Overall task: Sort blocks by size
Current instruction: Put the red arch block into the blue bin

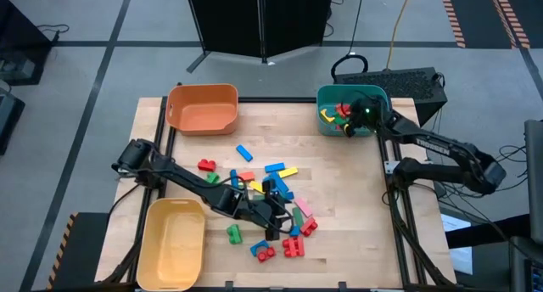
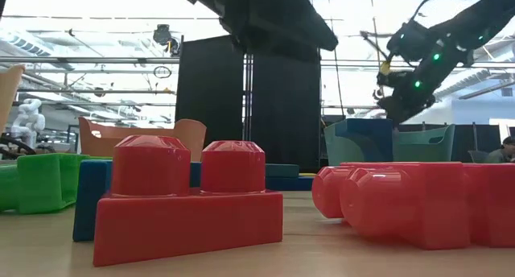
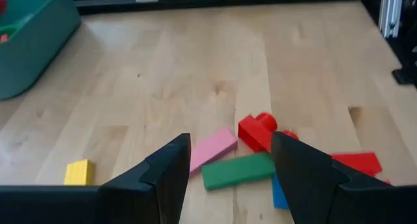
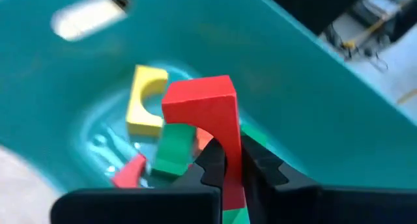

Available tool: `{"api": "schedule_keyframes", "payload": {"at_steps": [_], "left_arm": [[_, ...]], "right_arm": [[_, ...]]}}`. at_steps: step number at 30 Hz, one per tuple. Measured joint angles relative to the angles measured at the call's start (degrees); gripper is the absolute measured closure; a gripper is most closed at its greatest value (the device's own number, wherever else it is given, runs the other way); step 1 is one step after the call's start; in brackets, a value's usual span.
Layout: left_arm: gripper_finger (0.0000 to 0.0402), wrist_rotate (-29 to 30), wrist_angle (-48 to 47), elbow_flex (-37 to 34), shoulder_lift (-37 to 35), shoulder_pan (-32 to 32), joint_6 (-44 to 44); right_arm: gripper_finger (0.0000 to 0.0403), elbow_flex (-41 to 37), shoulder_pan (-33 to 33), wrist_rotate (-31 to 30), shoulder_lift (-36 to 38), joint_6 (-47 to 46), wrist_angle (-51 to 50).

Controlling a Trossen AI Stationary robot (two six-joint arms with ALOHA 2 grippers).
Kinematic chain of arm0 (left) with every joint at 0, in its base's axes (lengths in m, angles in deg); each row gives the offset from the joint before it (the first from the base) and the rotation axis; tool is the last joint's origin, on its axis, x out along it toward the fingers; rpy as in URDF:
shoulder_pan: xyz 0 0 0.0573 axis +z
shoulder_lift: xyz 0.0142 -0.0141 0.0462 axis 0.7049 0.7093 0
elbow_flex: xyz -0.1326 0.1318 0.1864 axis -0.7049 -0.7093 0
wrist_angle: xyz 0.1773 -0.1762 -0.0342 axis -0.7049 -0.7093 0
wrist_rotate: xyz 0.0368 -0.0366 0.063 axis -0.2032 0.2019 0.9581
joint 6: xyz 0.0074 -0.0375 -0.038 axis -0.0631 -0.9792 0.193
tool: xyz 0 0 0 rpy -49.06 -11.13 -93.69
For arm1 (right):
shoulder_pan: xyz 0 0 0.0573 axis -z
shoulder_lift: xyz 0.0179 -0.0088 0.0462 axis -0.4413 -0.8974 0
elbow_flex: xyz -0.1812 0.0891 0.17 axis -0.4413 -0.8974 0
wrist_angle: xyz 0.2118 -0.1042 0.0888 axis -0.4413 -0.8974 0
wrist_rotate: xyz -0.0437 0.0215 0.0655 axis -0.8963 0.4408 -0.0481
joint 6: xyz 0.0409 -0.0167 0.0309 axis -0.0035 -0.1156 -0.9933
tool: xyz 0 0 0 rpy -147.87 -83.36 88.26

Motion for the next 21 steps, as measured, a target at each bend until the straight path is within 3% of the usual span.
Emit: {"api": "schedule_keyframes", "payload": {"at_steps": [10,21], "left_arm": [[0.019,-0.02,0.77,0.0,0.85,0.0,0.05],[0.019,-0.94,2.12,0.0,0.85,-0.02,0.03]], "right_arm": [[0.0385,0.01,4.76,0.27,-10.06,-0.61,4.14],[0.0367,0.02,6.36,3.17,-12.74,-2.65,6.45]]}}
